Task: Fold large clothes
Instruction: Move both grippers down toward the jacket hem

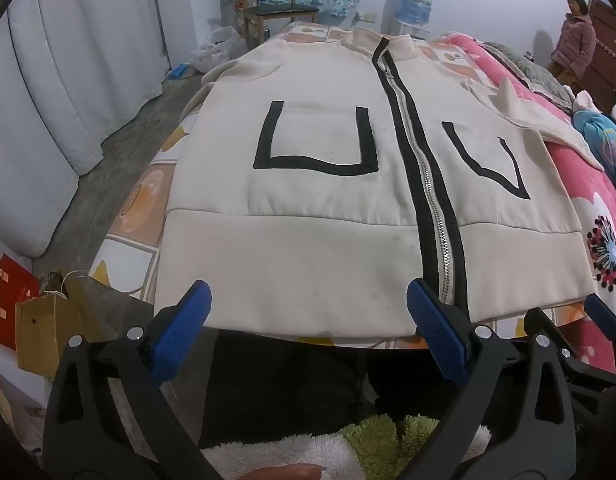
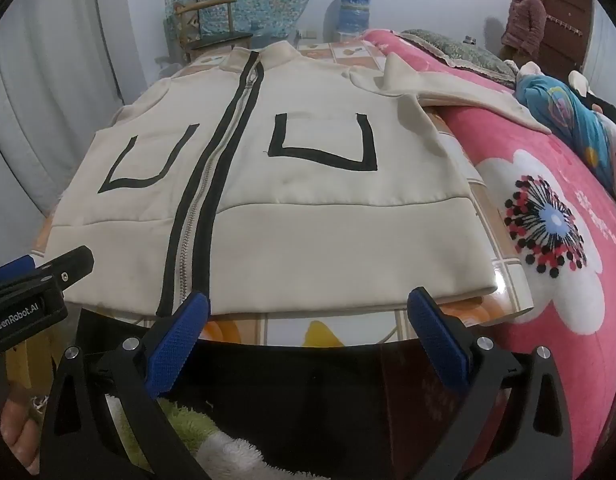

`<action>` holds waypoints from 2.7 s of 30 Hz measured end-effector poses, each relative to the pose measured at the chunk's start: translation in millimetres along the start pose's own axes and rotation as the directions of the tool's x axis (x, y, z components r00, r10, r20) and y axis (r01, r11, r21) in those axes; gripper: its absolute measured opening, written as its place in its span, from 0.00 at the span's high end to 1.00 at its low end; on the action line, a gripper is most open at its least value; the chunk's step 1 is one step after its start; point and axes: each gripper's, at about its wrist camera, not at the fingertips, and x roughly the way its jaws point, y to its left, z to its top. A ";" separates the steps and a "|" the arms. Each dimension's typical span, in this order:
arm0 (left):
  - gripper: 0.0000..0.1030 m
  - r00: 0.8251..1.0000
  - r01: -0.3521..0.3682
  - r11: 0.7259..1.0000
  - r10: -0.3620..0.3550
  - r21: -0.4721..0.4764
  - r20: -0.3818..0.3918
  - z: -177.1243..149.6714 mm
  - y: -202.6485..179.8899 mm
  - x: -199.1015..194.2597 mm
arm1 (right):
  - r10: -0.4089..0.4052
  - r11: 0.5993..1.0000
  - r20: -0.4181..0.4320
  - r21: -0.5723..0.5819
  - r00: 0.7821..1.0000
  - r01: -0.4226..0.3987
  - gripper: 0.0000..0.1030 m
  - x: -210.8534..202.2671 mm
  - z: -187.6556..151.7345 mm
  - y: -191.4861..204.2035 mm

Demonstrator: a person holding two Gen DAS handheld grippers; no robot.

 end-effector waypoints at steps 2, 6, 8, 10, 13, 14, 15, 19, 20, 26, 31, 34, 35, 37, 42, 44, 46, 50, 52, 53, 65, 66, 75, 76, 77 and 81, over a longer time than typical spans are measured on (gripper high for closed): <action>0.08 1.000 0.000 1.000 0.000 -0.001 -0.001 1.1 1.5 1.5 | 0.000 1.000 0.000 -0.001 1.000 0.000 0.05 0.0 0.0 0.7; 0.08 1.000 -0.002 1.000 0.002 0.001 -0.003 1.3 4.3 2.8 | 0.002 1.000 -0.002 0.001 1.000 -0.002 0.05 0.6 -0.5 -0.4; 0.08 1.000 -0.002 1.000 0.002 -0.001 -0.003 1.2 2.7 2.4 | 0.002 1.000 -0.002 0.001 1.000 -0.002 0.05 0.8 -0.5 -0.2; 0.08 1.000 -0.003 1.000 0.003 -0.001 -0.004 1.1 3.3 2.7 | 0.003 1.000 -0.001 0.002 1.000 -0.003 0.05 0.6 -0.7 0.2; 0.08 1.000 -0.004 1.000 0.004 -0.001 -0.004 0.5 0.5 2.4 | 0.002 1.000 -0.003 0.001 1.000 -0.002 0.05 2.0 -0.1 0.5; 0.08 1.000 -0.005 1.000 0.005 -0.001 -0.004 0.4 0.3 2.4 | 0.003 1.000 -0.002 0.001 1.000 -0.003 0.05 1.9 -0.3 0.1; 0.08 1.000 -0.005 1.000 0.005 -0.001 -0.004 0.3 0.3 2.4 | 0.003 1.000 -0.002 0.002 1.000 -0.003 0.05 2.0 -0.2 0.4; 0.08 1.000 -0.005 1.000 0.005 0.000 -0.004 0.3 0.3 2.6 | 0.005 1.000 -0.001 0.007 1.000 -0.005 0.05 1.9 -1.1 -1.7; 0.08 1.000 -0.006 1.000 0.006 0.000 -0.005 0.4 0.1 2.7 | 0.005 1.000 -0.001 0.008 1.000 -0.005 0.05 1.9 -1.5 -2.5; 0.08 1.000 -0.012 1.000 0.012 0.001 -0.009 -4.4 -4.3 5.1 | 0.005 1.000 -0.003 0.015 1.000 -0.005 0.05 2.8 -1.6 -5.5; 0.08 1.000 -0.013 1.000 0.013 0.002 -0.019 -3.4 -6.5 8.4 | 0.001 1.000 -0.008 0.017 1.000 -0.001 0.05 4.3 -0.5 -5.9; 0.08 1.000 -0.011 1.000 0.011 0.001 -0.026 -2.3 -6.6 11.1 | -0.004 1.000 -0.011 0.017 1.000 0.004 0.05 6.6 0.1 -6.3; 0.08 1.000 -0.010 1.000 0.010 0.002 -0.029 -1.9 -6.1 11.9 | -0.006 1.000 -0.013 0.018 1.000 0.006 0.05 7.8 0.6 -6.8; 0.08 0.999 -0.010 1.000 0.010 0.005 -0.033 -1.3 -5.4 14.2 | -0.009 1.000 -0.017 0.019 1.000 0.010 0.05 10.4 1.9 -7.6; 0.08 0.998 -0.017 1.000 0.018 0.020 -0.052 0.9 -2.5 26.7 | -0.047 0.999 -0.009 0.011 0.999 0.047 0.05 15.9 7.9 -10.5; 0.08 0.998 -0.027 0.999 0.029 0.032 -0.064 3.5 -1.2 34.7 | -0.063 0.998 -0.006 0.012 0.998 0.063 0.05 20.0 12.0 -14.2; 0.08 0.997 -0.035 0.998 0.038 0.049 -0.073 7.8 -0.2 43.9 | -0.073 0.997 0.004 0.017 0.997 0.073 0.06 25.5 17.3 -18.7; 0.08 0.993 -0.063 0.994 0.071 0.093 -0.091 16.6 -2.1 65.9 | -0.069 0.998 0.008 0.015 0.998 0.069 0.06 42.0 28.6 -24.5; 0.08 0.995 -0.058 0.992 0.066 0.112 -0.074 20.4 -4.6 71.2 | -0.067 0.998 0.002 0.003 0.998 0.067 0.06 53.0 33.8 -25.3; 0.08 0.996 -0.059 0.991 0.066 0.121 -0.055 22.3 -6.1 70.7 | -0.065 0.998 -0.004 -0.006 0.998 0.065 0.06 57.3 35.3 -25.3; 0.07 0.998 0.013 0.995 -0.006 0.101 -0.069 27.5 0.0 78.9 | 0.031 0.999 -0.030 -0.038 0.999 -0.032 0.05 79.7 26.7 -29.6; 0.07 0.998 0.010 0.995 -0.003 0.101 -0.067 26.8 -0.1 78.7 | 0.038 0.998 -0.022 -0.041 0.999 -0.039 0.05 78.7 24.3 -30.3; 0.07 0.998 0.049 0.996 -0.052 0.076 0.046 27.4 23.8 49.2 | 0.145 0.989 0.045 -0.010 0.988 -0.144 0.06 49.3 31.9 -69.9; 0.07 0.996 0.041 0.997 -0.046 0.071 0.070 27.6 28.8 43.7 | 0.135 0.991 0.060 -0.001 0.989 -0.135 0.06 44.3 34.6 -77.7; 0.08 0.995 0.032 0.998 -0.038 0.061 0.093 27.9 37.1 38.2 | 0.118 0.993 0.075 0.014 0.990 -0.119 0.06 40.0 37.5 -87.7; 0.12 0.994 -0.029 1.000 0.029 0.001 0.109 29.7 67.7 34.0 | 0.086 0.994 0.030 0.060 0.996 -0.088 0.08 52.1 41.7 -113.6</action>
